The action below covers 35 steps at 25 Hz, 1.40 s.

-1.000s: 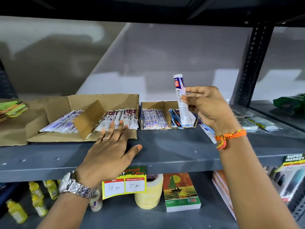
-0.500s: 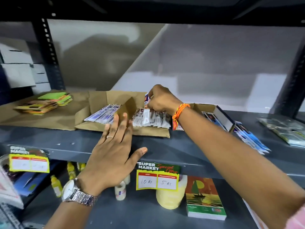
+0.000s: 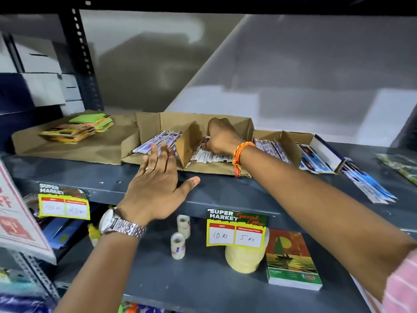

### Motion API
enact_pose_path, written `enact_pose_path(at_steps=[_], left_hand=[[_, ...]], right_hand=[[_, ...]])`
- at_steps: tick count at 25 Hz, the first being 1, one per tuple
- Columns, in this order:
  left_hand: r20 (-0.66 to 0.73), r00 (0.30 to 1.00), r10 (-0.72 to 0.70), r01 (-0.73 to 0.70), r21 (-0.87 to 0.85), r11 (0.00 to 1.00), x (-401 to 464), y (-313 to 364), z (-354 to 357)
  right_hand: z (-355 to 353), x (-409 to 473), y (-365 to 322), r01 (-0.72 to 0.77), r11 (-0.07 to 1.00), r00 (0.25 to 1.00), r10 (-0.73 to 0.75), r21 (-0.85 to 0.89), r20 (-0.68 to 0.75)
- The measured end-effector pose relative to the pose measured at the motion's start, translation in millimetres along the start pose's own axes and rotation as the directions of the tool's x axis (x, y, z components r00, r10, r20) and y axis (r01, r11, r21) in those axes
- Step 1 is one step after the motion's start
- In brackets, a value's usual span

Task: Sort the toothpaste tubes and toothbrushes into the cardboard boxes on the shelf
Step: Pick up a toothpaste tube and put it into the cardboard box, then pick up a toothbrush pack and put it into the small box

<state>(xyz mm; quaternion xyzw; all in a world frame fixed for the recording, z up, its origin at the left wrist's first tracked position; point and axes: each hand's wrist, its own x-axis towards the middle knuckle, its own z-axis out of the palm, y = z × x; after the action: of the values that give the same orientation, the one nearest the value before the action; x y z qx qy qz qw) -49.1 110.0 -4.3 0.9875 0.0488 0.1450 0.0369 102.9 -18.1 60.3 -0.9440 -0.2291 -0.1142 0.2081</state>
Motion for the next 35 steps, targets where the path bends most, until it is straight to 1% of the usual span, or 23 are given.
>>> enact_pose_path(at_steps=[3,5,8,10,12,14,15,17,19,20,21,24,26,29,32,35], left_hand=[[0.053,0.999,0.008,-0.007,-0.019,1.0,9,-1,0],[0.074,0.997,0.004,0.001,-0.061,0.998,14,-3,-1],[0.078,0.997,0.001,0.009,-0.121,0.993,22,-3,1],[0.071,0.997,-0.008,0.018,-0.132,0.991,26,-2,2],[0.05,0.998,-0.028,0.035,-0.131,0.991,27,1,3],[-0.019,0.997,-0.073,0.07,-0.129,0.989,24,5,3],[-0.087,0.991,-0.102,0.091,-0.122,0.988,21,8,4],[-0.271,0.953,-0.135,0.115,-0.089,0.989,14,18,3],[-0.405,0.91,-0.091,0.073,-0.058,0.996,8,34,0],[-0.438,0.898,-0.05,0.033,-0.047,0.998,6,42,-2],[-0.447,0.895,-0.006,-0.013,-0.04,0.999,4,48,-3],[-0.368,0.923,0.108,-0.133,-0.043,0.99,-1,62,0],[-0.29,0.945,0.148,-0.169,-0.049,0.984,-6,63,4],[-0.203,0.956,0.213,-0.223,-0.027,0.974,-12,60,8],[-0.116,0.962,0.248,-0.251,-0.011,0.968,-17,60,7],[-0.067,0.967,0.246,-0.248,-0.016,0.969,-17,60,6]], right_hand=[[-7,-4,0,0.011,1.0,1.0,-0.011,-0.022,-0.012],[-17,-8,0,0.039,0.999,0.996,-0.039,-0.011,-0.074],[-42,-24,14,0.056,0.995,0.98,-0.039,0.084,-0.195],[-61,-43,37,0.04,0.985,0.959,0.01,0.17,-0.282],[-78,-71,73,-0.021,0.97,0.931,0.108,0.244,-0.348],[-93,-106,115,-0.117,0.964,0.888,0.208,0.237,-0.41],[-100,-125,137,-0.178,0.963,0.859,0.252,0.202,-0.446],[-109,-160,173,-0.323,0.94,0.79,0.332,0.11,-0.516],[-114,-184,201,-0.458,0.888,0.724,0.392,0.03,-0.567],[-114,-190,210,-0.492,0.871,0.718,0.405,-0.001,-0.566],[-112,-193,215,-0.507,0.862,0.727,0.413,-0.023,-0.549],[-106,-195,226,-0.545,0.837,0.749,0.46,-0.048,-0.477],[-102,-194,228,-0.552,0.831,0.765,0.468,-0.074,-0.443],[-100,-194,225,-0.559,0.826,0.775,0.486,-0.079,-0.404],[-100,-195,218,-0.569,0.819,0.76,0.485,-0.08,-0.433],[-98,-196,213,-0.572,0.815,0.746,0.469,-0.093,-0.473]])
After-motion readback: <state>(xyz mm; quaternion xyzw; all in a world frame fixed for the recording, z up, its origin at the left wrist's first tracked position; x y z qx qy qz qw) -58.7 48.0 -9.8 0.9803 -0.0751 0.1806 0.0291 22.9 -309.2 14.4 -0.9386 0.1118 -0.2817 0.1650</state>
